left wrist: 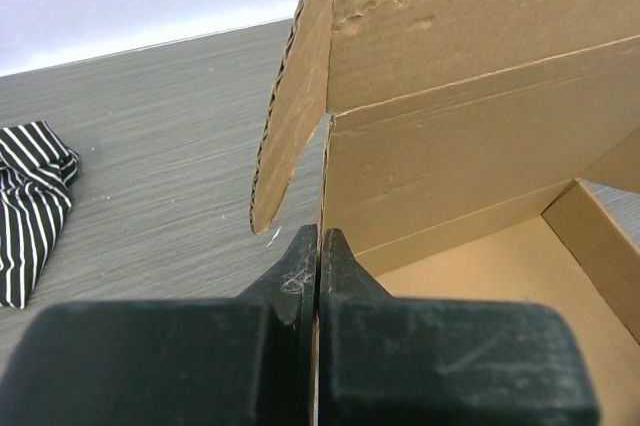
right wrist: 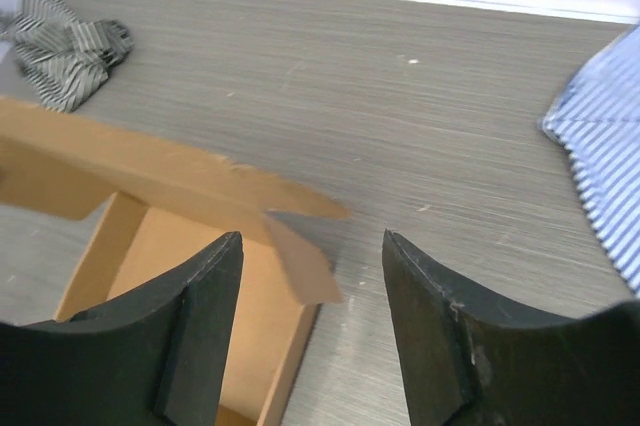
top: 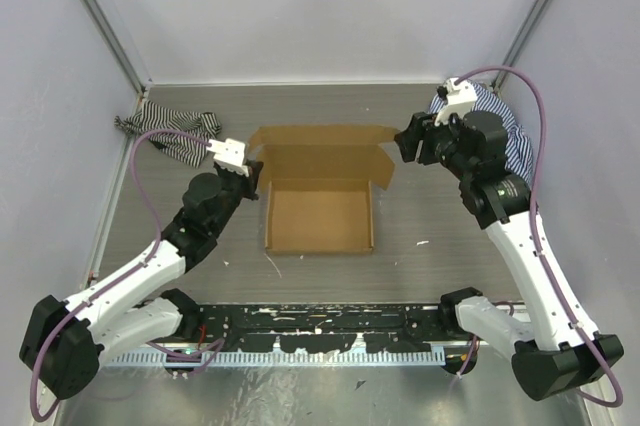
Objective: Fold the paper box
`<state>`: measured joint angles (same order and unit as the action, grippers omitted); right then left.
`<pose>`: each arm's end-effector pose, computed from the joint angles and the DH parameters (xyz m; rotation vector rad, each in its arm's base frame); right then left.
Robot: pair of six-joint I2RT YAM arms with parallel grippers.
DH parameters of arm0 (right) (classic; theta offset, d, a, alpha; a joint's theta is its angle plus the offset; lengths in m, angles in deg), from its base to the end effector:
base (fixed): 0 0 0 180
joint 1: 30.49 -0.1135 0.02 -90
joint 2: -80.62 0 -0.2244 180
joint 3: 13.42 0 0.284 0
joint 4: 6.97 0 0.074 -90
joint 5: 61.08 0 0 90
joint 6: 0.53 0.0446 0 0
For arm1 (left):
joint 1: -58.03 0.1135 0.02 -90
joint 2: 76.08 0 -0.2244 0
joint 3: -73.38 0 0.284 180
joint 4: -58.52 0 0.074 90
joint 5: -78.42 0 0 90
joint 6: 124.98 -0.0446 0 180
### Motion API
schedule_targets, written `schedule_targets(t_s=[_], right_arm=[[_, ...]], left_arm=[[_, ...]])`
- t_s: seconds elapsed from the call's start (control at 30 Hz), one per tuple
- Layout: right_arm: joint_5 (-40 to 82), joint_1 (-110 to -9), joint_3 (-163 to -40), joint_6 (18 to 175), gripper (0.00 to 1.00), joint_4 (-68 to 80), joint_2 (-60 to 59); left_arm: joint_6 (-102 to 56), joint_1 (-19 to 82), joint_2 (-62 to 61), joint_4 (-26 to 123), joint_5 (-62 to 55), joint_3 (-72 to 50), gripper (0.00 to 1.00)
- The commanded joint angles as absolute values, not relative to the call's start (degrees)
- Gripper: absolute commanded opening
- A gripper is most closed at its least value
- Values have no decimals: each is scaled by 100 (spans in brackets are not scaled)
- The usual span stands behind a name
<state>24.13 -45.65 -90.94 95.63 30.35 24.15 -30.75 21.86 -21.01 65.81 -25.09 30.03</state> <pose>0.2643 0.0755 0.3694 -0.2048 1.8559 0.3356 0.2375 -0.1607 0.2307 0.2796 1.6334 -0.3433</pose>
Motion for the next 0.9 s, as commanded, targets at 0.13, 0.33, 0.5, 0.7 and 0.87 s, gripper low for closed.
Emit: schedule_targets(t_s=[0.13, 0.33, 0.5, 0.7, 0.87], right_arm=[[1052, -4552, -8877, 9592, 61, 3036, 2395], [1148, -4556, -8632, 9519, 62, 3258, 2246], [1472, -4618, -8447, 9606, 62, 3078, 1975], [1673, -4779, -8342, 9761, 51, 2636, 1623], [1805, -5065, -8481, 9803, 33, 2587, 1372]], left_arm=[[-2932, 2175, -2123, 6403, -2500, 2723, 0], [-2912, 2174, -2116, 6384, -2502, 2708, 0], [-2903, 2173, -2093, 6390, -2464, 2691, 0], [-2862, 2178, -2068, 6392, -2390, 2690, 0], [-2804, 2174, -2062, 6390, -2316, 2682, 0]])
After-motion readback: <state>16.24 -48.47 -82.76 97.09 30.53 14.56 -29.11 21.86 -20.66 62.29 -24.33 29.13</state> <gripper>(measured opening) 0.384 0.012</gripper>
